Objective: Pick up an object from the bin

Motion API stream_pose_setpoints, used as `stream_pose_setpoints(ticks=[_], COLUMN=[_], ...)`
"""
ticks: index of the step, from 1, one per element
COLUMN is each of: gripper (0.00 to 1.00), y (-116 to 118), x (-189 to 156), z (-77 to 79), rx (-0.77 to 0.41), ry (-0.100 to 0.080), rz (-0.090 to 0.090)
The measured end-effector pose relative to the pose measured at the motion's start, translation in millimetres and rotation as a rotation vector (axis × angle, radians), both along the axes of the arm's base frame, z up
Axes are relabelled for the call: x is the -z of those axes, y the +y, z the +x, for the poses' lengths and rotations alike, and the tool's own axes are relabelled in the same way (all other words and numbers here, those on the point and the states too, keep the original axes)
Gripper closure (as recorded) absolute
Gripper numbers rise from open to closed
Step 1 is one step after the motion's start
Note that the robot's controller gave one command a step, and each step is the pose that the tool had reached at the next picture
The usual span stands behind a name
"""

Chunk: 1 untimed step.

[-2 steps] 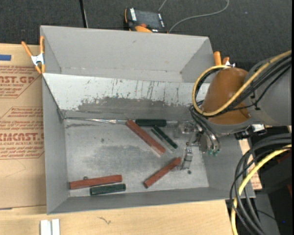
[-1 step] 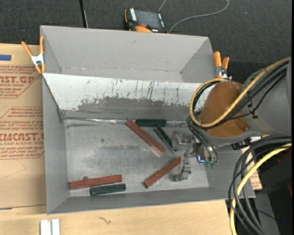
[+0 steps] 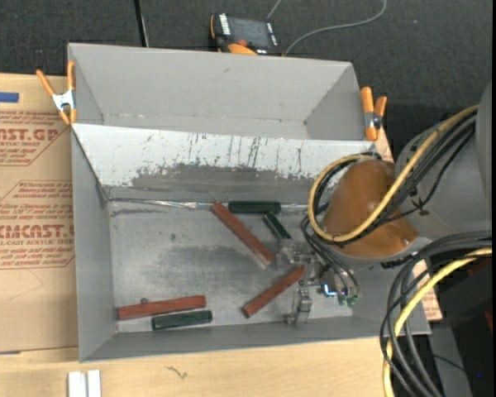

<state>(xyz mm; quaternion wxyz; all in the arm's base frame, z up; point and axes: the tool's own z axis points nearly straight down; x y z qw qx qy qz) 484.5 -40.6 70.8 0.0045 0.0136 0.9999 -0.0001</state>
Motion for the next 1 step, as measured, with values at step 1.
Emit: stream_pose_setpoints(ticks=[1], gripper=[0.0], y=[5.9], x=[0.9], z=[44.2], rx=[-0.053], ry=[0.005], rz=[0.0])
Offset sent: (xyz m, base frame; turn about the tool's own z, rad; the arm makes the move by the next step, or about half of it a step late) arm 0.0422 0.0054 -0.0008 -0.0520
